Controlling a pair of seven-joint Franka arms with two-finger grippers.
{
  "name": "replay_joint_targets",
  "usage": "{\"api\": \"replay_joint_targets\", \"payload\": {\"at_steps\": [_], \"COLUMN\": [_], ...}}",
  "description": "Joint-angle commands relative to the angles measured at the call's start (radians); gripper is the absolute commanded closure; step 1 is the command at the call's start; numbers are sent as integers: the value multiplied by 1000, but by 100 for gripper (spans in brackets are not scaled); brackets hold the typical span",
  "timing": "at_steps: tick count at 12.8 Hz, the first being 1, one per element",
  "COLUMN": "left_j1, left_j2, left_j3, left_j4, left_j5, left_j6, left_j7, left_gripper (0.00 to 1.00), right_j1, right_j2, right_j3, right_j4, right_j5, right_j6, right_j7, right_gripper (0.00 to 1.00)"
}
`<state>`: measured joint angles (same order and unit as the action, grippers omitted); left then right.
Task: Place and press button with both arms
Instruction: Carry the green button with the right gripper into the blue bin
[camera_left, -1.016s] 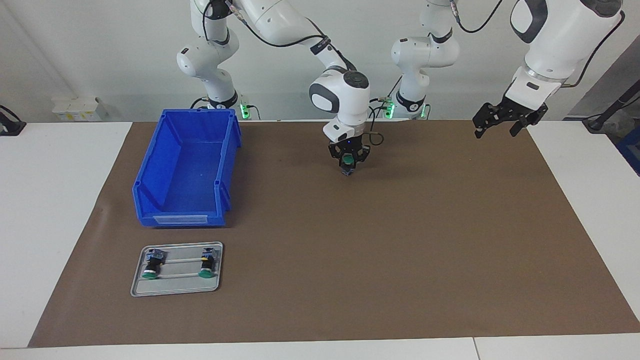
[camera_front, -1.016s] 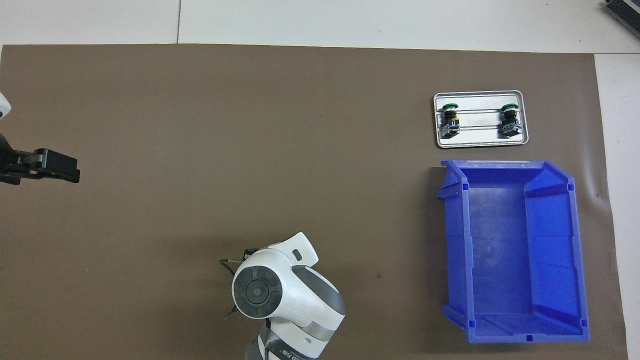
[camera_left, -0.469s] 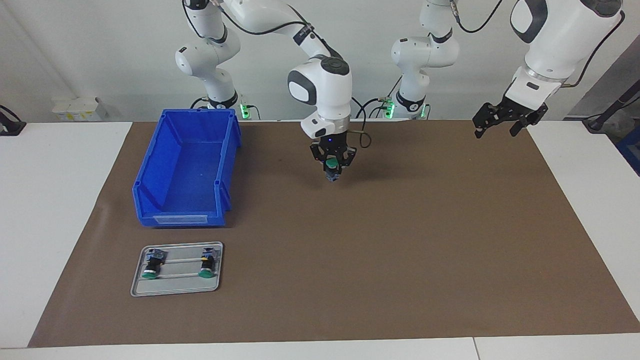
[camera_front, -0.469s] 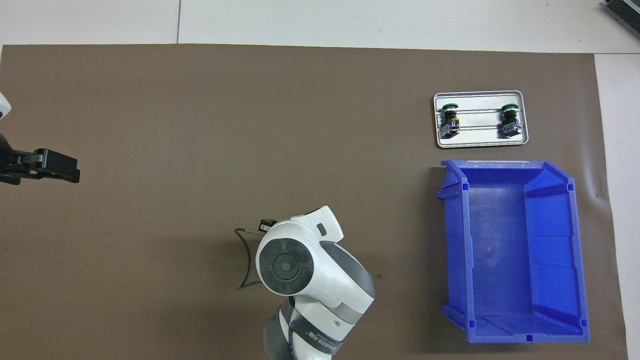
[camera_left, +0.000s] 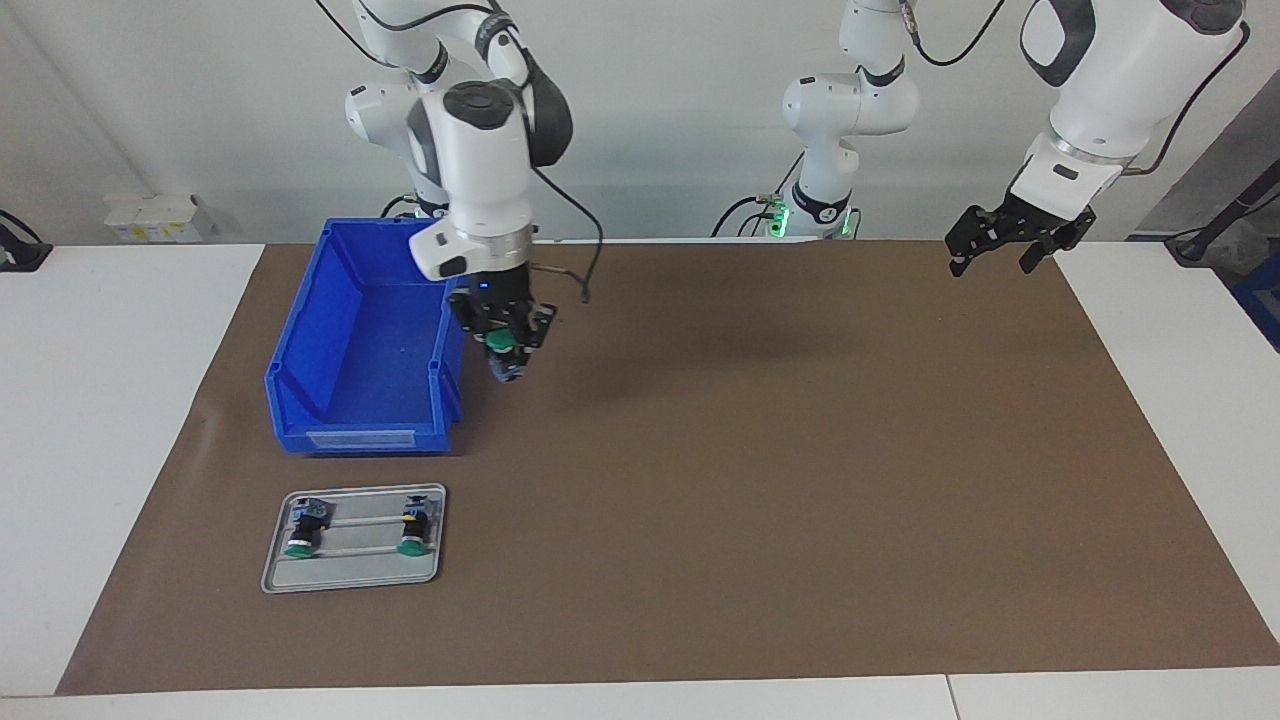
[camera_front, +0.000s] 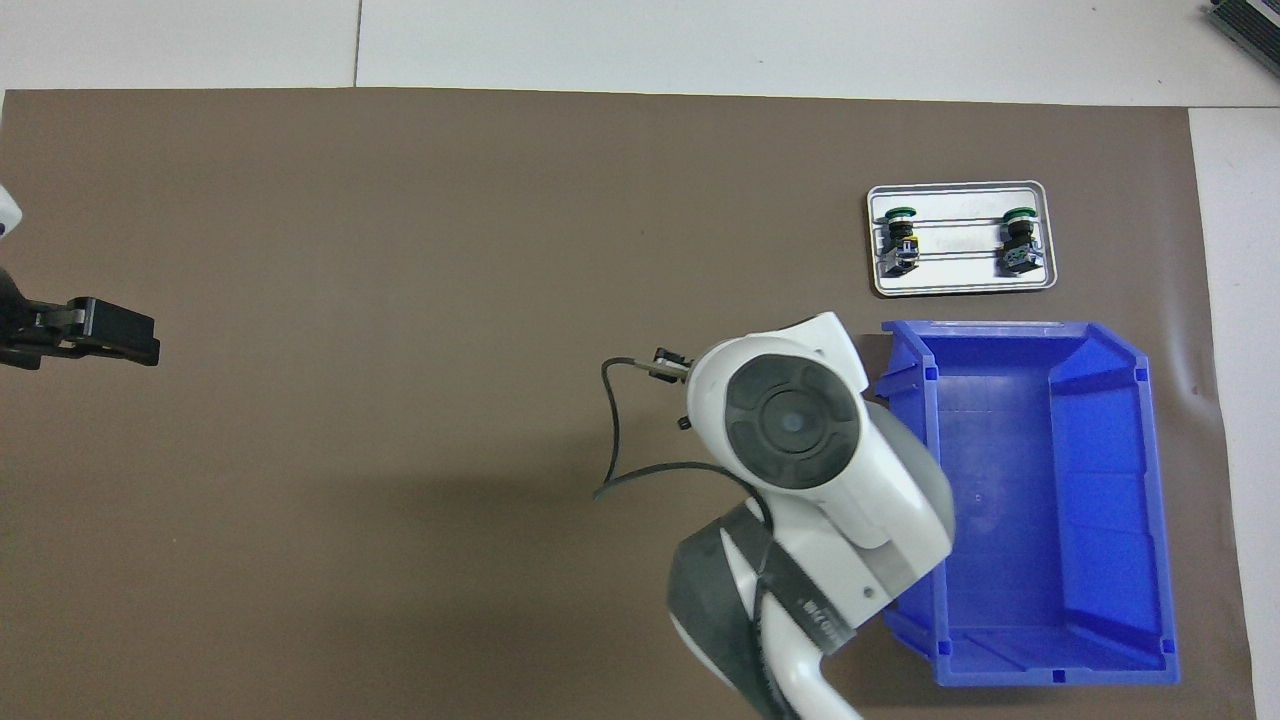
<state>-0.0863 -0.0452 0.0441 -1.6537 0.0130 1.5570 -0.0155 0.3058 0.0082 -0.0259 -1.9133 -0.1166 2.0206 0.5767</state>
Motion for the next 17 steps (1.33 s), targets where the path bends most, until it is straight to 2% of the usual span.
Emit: {"api": "replay_joint_targets", "payload": {"at_steps": [1,3,5,9,14,15,16,17], "left_j1": [3,2,2,2,2,3,2,2], "left_j2": [-28,-28,-28,-30,-28,-28,-30,-28], "left_j3": [0,0,0,0,0,0,0,0], "left_j4": [-31,-31,-31,-31,-31,-31,-31,-31], "left_j5": [-7,-7,-7,-7,-7,-7,-7,-7], "left_j6": [2,2,2,2,2,2,2,2], "left_j7": [9,9,9,9,9,9,9,9], "left_gripper": [0,0,0,0,0,0,0,0], "right_j1": [-158,-253,-310,-344,-340,-340,-340,-344], "right_j2": [-51,-77,-102,-79,-53,-42,-40,-40], "right_j3": [18,18,17,17,17,17,17,17], "right_j4": [-47,-128,-254,-435,-530,-530,-527,-521], "right_j5": [45,78,84,129,140,140,140,138], "right_j6": [-40,13,125,375,477,477,468,461], "right_j7": [-283,-446,-498,-529,-522,-517,-515,-521], "right_gripper": [100,100,100,100,100,64,20,0]}}
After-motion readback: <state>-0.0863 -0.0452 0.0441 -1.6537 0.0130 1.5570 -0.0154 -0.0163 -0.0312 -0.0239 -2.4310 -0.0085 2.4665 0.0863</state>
